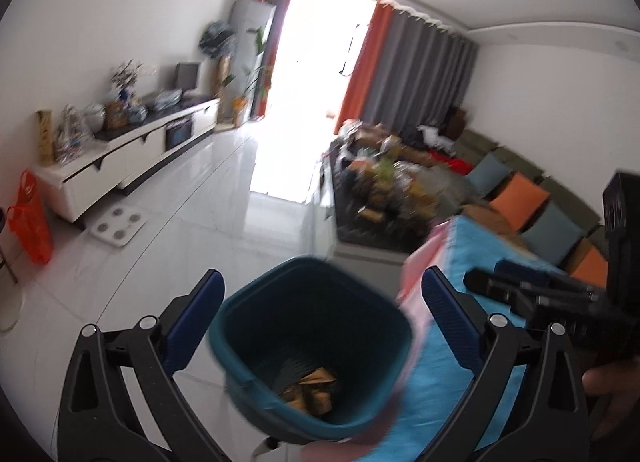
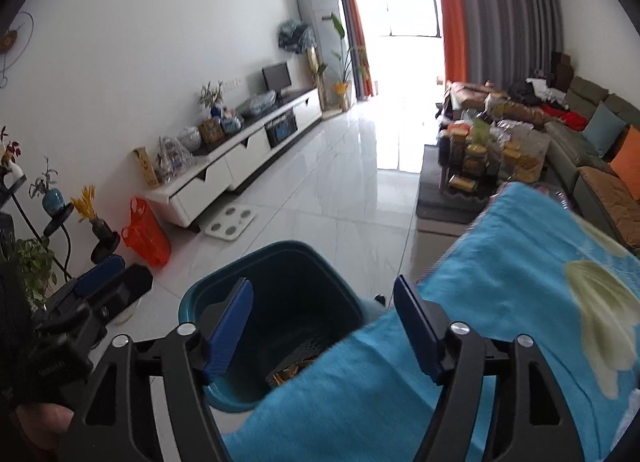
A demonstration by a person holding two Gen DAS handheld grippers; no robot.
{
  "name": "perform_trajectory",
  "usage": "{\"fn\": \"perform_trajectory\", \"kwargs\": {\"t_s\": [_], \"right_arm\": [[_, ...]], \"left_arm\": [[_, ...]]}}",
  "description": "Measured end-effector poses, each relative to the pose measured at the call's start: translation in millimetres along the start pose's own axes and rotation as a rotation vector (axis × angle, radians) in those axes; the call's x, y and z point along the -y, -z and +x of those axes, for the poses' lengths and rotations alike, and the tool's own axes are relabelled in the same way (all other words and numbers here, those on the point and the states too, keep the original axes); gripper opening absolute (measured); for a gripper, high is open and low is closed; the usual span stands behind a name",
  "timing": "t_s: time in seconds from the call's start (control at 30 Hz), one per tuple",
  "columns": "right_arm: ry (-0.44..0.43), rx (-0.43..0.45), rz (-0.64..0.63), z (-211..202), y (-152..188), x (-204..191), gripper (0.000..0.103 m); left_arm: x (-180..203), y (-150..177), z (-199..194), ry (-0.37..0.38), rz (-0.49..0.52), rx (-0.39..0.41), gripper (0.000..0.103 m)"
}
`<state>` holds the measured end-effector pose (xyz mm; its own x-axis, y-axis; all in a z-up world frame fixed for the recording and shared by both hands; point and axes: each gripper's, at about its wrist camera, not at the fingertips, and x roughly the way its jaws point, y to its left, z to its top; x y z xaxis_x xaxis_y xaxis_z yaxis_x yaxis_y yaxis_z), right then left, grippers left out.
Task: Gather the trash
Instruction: 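Move both tools back over the table toward the paper cups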
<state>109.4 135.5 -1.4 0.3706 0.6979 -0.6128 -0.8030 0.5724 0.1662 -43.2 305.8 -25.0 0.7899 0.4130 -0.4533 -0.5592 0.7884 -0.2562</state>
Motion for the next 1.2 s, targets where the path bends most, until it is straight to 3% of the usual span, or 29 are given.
{"fn": "perform_trajectory", "kwargs": {"t_s": [0.27, 0.57, 0.7, 0.9, 1.0, 1.2], "right_arm": [[0.15, 0.2, 0.039, -101, 38, 39, 0.096], [0.368, 0.303, 0.105, -179, 94, 77, 0.096], [0.502, 0.312, 0.147, -207, 130, 91, 0.096], [0.629, 0.289, 0.264, -235, 173, 117, 0.096], [0.675, 0.273, 0.318, -243, 189, 127, 0.096], [0.711, 0.232, 0.41, -248, 216, 140, 0.096]], "left_arm": [[94, -17, -48, 0.141, 0.113, 0.125, 0.097], [198, 12, -72, 0.28, 0.291, 0.152, 0.097], [229, 40, -75, 0.365, 0.36, 0.119, 0.097], [281, 89, -75, 0.476, 0.474, 0.048, 0.097], [301, 112, -76, 0.53, 0.518, 0.012, 0.097], [316, 138, -66, 0.554, 0.603, 0.008, 0.097]]}}
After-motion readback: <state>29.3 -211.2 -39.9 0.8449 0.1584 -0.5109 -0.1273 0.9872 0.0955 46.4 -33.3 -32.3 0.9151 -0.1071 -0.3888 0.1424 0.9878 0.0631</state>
